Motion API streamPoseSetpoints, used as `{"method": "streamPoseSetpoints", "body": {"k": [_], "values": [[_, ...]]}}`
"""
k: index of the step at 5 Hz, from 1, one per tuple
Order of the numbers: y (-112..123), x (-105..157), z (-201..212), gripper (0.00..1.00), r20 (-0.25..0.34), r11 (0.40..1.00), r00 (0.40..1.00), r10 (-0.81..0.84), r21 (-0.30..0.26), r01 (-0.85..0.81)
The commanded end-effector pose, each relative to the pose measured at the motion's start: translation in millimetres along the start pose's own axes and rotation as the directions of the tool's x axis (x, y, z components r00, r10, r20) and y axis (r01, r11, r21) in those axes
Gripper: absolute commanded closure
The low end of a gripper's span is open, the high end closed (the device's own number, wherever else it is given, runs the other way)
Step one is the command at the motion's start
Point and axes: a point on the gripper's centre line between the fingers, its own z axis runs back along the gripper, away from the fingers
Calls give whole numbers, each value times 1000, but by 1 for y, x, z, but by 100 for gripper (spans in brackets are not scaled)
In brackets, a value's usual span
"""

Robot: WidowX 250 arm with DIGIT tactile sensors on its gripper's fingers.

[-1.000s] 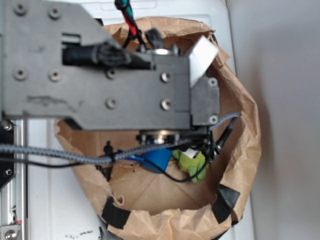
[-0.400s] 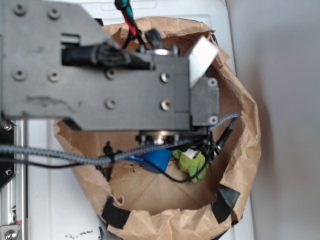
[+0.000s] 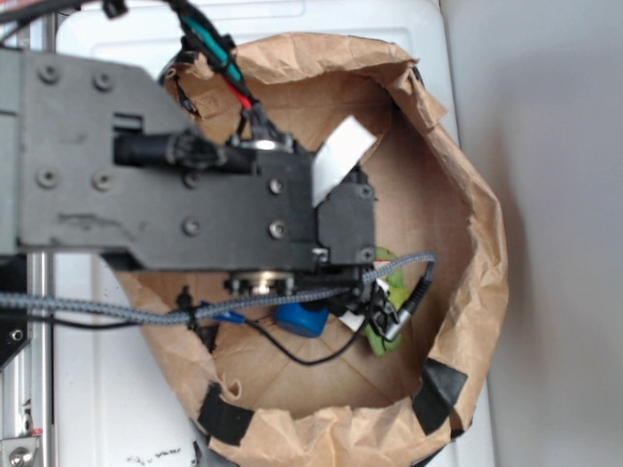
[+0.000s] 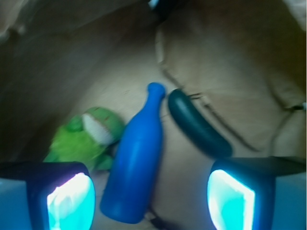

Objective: Grab the blue bottle.

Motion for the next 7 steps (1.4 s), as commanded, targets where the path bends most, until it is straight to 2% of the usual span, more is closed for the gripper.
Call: {"method": "streamPoseSetpoints", "body": {"k": [1, 2, 3, 4, 5, 7], "values": [[-7, -2, -30, 0, 73, 1000, 997, -17, -18, 18], [-20, 2, -51, 0, 78, 999, 997, 9, 32, -12], [-26, -2, -74, 0, 116, 997, 993, 2, 74, -10], [-32, 0, -81, 100, 130, 994, 991, 26, 105, -40], [-34, 5, -77, 100, 136, 993, 990, 38, 101, -52], [-27, 25, 3, 100, 45, 998, 998, 36, 40, -38]]}}
